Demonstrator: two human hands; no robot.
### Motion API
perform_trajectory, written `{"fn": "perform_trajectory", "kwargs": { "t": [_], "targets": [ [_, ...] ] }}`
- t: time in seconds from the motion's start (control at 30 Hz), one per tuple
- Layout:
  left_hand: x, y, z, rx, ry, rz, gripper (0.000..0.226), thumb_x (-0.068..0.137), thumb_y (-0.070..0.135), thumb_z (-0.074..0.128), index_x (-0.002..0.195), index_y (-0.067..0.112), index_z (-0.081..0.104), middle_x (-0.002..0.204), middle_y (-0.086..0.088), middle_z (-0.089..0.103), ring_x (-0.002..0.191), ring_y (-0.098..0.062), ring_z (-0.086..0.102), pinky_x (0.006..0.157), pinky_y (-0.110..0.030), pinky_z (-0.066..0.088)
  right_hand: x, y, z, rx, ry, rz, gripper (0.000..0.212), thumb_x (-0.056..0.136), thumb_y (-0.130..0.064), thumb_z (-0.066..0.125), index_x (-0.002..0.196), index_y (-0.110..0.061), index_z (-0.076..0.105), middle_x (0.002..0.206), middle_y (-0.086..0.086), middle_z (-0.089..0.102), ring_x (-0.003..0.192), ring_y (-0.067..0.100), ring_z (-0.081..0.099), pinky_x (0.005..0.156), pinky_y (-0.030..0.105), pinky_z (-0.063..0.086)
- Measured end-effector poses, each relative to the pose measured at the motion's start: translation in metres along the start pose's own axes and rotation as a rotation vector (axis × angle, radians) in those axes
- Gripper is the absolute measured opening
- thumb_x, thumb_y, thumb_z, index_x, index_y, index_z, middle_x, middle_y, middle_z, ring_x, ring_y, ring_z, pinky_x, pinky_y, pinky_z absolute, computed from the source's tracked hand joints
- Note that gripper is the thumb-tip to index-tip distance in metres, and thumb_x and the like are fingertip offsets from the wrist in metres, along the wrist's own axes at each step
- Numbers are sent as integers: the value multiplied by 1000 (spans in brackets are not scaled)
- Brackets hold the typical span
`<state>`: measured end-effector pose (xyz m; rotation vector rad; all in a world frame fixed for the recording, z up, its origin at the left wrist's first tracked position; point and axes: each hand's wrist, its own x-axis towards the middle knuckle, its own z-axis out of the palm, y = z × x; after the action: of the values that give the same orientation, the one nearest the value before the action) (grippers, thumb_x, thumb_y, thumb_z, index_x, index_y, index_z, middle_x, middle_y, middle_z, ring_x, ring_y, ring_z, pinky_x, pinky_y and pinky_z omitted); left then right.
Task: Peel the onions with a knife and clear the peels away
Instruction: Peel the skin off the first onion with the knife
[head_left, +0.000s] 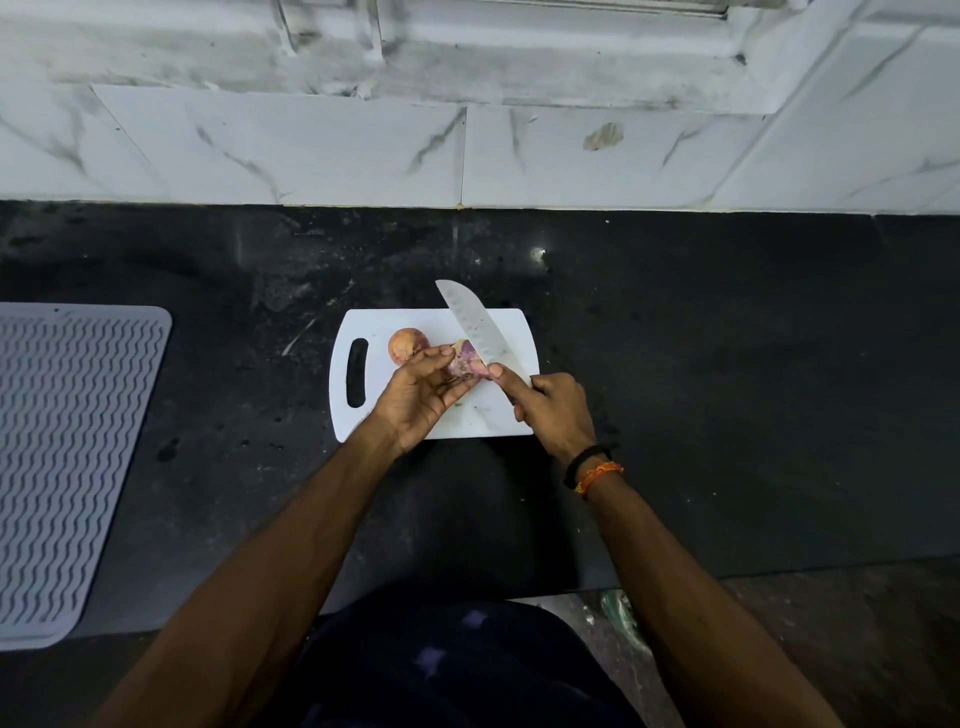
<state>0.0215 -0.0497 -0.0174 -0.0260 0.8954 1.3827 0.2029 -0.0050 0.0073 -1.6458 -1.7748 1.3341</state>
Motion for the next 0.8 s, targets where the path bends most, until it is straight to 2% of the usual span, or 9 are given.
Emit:
{"fn": "perform_trajectory", "kwargs": {
  "t": [0.1, 0.2, 0.3, 0.43, 0.57, 0.63, 0.67, 0.73, 0.8],
  "targets": [
    [0, 0, 2, 39, -9, 13, 18, 95, 4, 57, 112, 1, 63, 115, -18, 71, 105, -28, 71, 89, -38, 60, -3, 2, -5, 93, 28, 36, 62, 81, -64, 68, 48, -13, 62, 47, -3, 59, 45, 8, 53, 58, 30, 45],
    [0, 0, 4, 31, 5, 1, 19, 96, 3, 56, 113, -2, 64, 116, -19, 71, 104, -30, 71, 95, -40, 57, -2, 5, -12, 147, 94, 75, 65, 78, -69, 68, 46, -13, 61, 46, -1, 57, 47, 14, 54, 56, 34, 46],
    [0, -1, 2, 2, 19, -5, 18, 95, 2, 56, 110, -3, 65, 117, -22, 70, 103, -33, 72, 99, -43, 54, 2, 7, -18, 62, 138, 77, 66, 75, -72, 68, 47, -13, 61, 51, 3, 63, 55, 21, 63, 63, 40, 54],
    [-1, -2, 0, -5, -7, 14, 26, 88, 0, 59, 114, -2, 63, 118, -20, 70, 109, -33, 69, 98, -44, 55, 7, 4, -20, -145, 122, 32, 62, 75, -72, 69, 55, -13, 64, 57, 1, 66, 57, 17, 63, 57, 33, 49],
    [-4, -3, -3, 8, -47, 56, 25, 93, -3, 53, 116, 0, 63, 117, -18, 71, 109, -31, 69, 99, -43, 55, 14, 3, -13, -260, 46, 31, 61, 67, -78, 70, 68, -17, 67, 63, 0, 65, 62, 18, 63, 50, 28, 40],
    [-5, -4, -5, -26, -67, 58, 27, 91, -2, 53, 117, -2, 63, 121, -23, 68, 114, -35, 67, 104, -45, 51, 18, 3, -9, -272, 24, 22, 53, 67, -74, 74, 75, -22, 69, 69, -3, 67, 68, 16, 63, 52, 26, 41],
    [-4, -4, -6, -46, -71, 52, 26, 90, -2, 53, 114, -3, 63, 121, -25, 67, 115, -38, 65, 106, -47, 49, 19, 3, -8, -267, 17, 22, 53, 67, -70, 77, 84, -21, 71, 76, -2, 69, 74, 16, 64, 56, 28, 46],
    [-4, -5, -6, -78, -66, 44, 21, 88, -1, 54, 103, -3, 68, 117, -28, 67, 115, -42, 64, 108, -50, 46, 22, 1, -7, -240, 7, 35, 52, 67, -58, 84, 97, -17, 72, 89, 0, 71, 83, 18, 65, 69, 35, 56],
    [-5, -5, -5, -91, -61, 41, 18, 88, 0, 55, 97, -3, 71, 114, -29, 68, 114, -43, 64, 108, -52, 45, 24, -2, -6, -217, -1, 48, 44, 68, -41, 88, 100, -16, 72, 93, 1, 71, 89, 20, 65, 77, 40, 58]
  ]
}}
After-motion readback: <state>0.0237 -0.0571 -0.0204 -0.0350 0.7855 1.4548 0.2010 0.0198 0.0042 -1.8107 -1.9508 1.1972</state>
